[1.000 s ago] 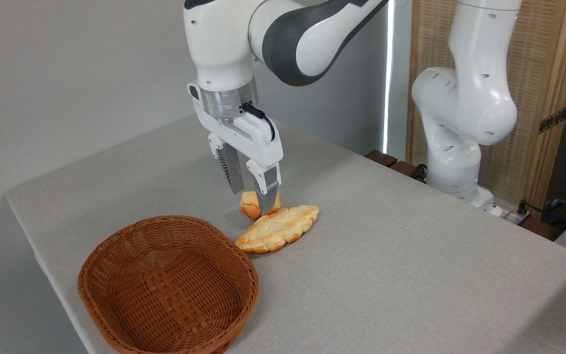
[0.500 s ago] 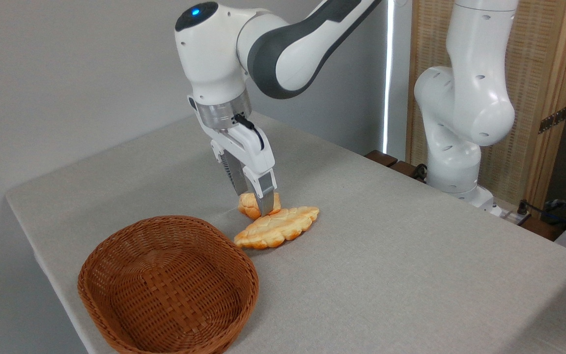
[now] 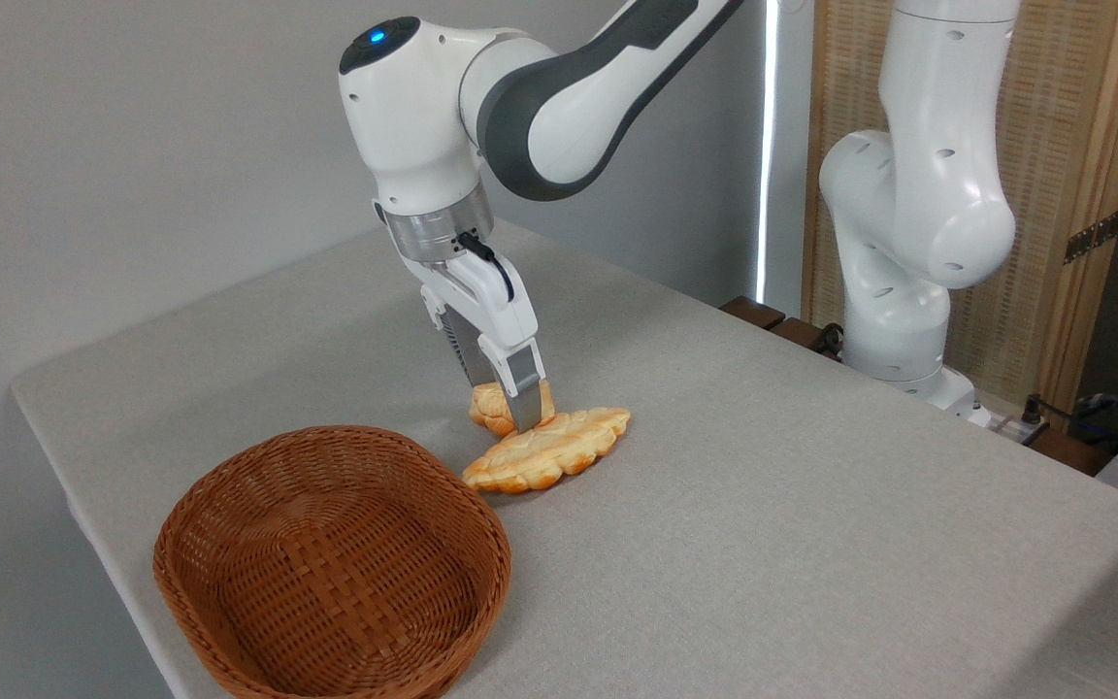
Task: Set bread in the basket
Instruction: 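Lower the open gripper onto the small bread roll behind the flat pastry, then close the gripper on the small bread roll and lift it, then carry the bread roll over the wicker basket and lower it inside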
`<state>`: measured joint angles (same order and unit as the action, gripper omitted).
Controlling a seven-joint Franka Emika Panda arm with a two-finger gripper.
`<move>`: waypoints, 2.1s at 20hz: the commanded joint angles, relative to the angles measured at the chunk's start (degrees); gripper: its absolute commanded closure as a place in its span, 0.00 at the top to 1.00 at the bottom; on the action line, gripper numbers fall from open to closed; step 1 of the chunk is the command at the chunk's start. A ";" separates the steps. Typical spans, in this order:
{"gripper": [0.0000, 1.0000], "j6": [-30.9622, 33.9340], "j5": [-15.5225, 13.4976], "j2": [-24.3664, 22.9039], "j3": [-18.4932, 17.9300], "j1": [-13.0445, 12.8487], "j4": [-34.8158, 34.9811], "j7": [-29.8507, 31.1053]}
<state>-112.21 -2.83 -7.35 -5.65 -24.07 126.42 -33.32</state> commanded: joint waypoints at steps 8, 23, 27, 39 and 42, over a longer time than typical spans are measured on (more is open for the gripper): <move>0.32 -1.26 2.74 0.41 -0.50 -0.37 0.58 0.01; 0.33 0.41 1.95 -0.73 -1.20 0.07 -7.94 0.71; 0.34 -0.73 2.04 -0.47 -3.22 0.16 -10.14 0.45; 0.37 -13.56 1.95 3.30 -10.51 0.25 -10.76 0.19; 0.59 -13.65 1.95 4.80 -10.61 0.16 -10.84 0.19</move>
<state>-125.12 -1.23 -4.15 -15.55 -23.37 116.32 -33.30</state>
